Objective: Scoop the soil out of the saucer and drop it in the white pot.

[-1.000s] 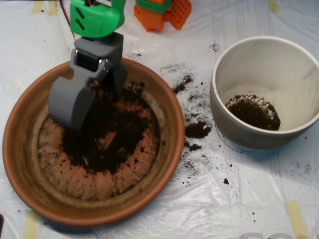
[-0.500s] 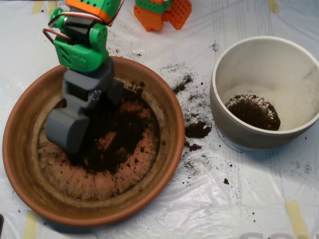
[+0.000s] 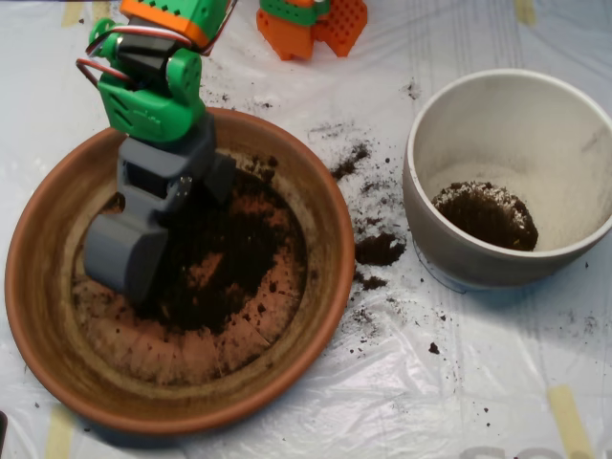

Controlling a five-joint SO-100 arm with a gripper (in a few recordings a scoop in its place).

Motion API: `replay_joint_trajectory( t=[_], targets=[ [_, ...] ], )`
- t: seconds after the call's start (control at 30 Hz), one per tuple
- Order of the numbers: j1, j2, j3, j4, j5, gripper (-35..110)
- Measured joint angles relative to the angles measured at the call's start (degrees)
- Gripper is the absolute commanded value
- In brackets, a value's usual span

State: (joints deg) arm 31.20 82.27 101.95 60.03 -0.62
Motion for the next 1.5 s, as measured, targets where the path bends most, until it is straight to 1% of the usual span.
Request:
replay_joint_trajectory(
  t=[0.2, 0.3, 0.43, 0.53, 0.67, 0.8, 0.83, 0.87, 0.9, 1.07, 1.3, 1.5],
  targets=[
    [0.00, -2.81, 0.18, 3.52, -1.67, 50],
    [0.00, -2.99, 0.53, 2.11, -2.20, 49],
    [0.26, -6.42, -1.76, 1.58, -1.76, 44],
    [0.62, -9.93, -5.98, 4.04, -2.55, 41],
    [0.70, -11.69, -8.61, 4.57, -2.90, 36],
    [0.53, -11.87, -10.20, 3.69, -3.43, 24],
    [0.53, -11.87, -10.72, 3.43, -3.52, 16],
    [0.53, -11.87, -11.16, 2.99, -3.43, 5],
    [0.53, -11.87, -11.51, 2.90, -3.16, 3],
    [0.79, -11.87, -12.22, 1.14, -1.76, 0],
    [-0.26, -11.78, -12.04, 0.18, -1.67, 0],
    [-2.46, -5.89, -11.16, 0.79, 0.26, -1]
  ],
)
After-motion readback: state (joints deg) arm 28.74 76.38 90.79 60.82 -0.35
